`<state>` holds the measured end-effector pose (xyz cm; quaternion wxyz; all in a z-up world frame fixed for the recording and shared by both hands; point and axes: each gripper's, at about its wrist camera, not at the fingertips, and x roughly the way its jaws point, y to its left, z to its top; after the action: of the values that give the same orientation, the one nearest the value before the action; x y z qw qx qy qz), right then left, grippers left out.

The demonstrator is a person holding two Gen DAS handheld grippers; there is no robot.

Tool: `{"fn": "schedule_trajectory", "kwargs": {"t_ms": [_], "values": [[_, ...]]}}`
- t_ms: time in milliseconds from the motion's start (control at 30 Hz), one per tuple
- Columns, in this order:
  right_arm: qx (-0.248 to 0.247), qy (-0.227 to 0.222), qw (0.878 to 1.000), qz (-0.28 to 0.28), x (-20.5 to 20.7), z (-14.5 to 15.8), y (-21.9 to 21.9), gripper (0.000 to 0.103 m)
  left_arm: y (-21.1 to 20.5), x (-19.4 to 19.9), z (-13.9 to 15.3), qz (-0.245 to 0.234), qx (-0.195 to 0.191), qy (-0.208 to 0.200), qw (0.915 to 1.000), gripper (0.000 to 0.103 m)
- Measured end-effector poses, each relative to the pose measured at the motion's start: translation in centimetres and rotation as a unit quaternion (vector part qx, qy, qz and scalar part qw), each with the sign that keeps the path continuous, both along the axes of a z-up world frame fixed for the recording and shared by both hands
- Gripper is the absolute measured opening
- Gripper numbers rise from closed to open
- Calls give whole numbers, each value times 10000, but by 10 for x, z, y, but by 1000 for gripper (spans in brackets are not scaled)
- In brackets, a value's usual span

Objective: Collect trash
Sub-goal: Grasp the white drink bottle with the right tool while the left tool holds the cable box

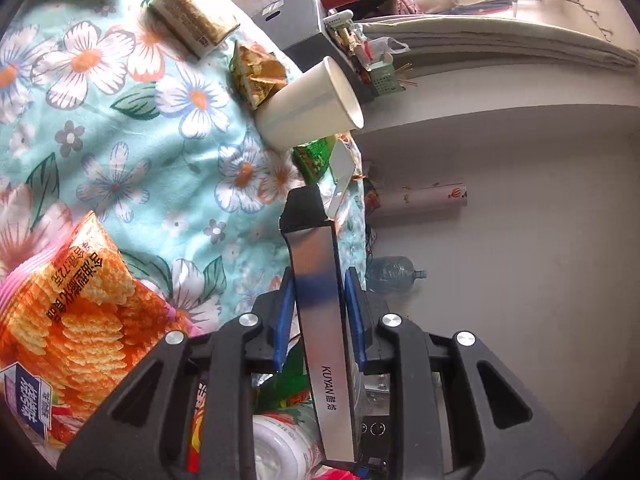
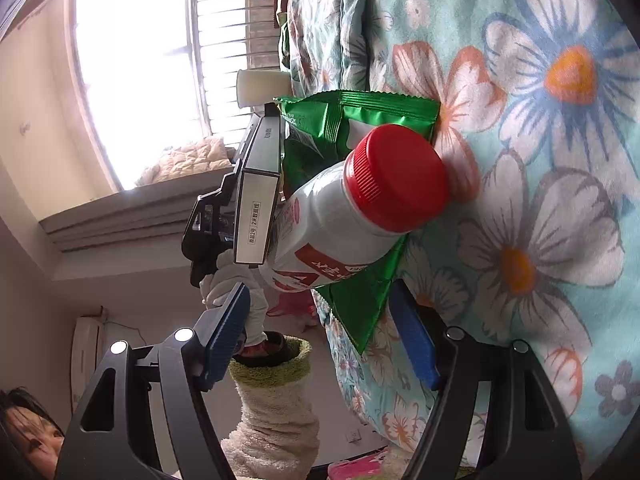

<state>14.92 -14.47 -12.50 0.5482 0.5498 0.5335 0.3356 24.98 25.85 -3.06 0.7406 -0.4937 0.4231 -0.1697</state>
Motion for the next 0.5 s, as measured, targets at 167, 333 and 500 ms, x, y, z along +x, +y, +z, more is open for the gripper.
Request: {"fn": "schedule_trajectory", "kwargs": {"t_ms": [167, 333, 500], "values": [[41, -45, 10000, 20, 3, -1, 2, 70, 10, -60, 79, 1, 509, -1080, 9928, 20], [125, -99, 9999, 30, 5, -2, 2, 70, 10, -144, 155, -147, 1879, -1635, 9684, 20], [168, -116, 9998, 47, 5, -7, -2, 70, -4, -213, 191, -548, 3556, -1559, 9199, 20]]}}
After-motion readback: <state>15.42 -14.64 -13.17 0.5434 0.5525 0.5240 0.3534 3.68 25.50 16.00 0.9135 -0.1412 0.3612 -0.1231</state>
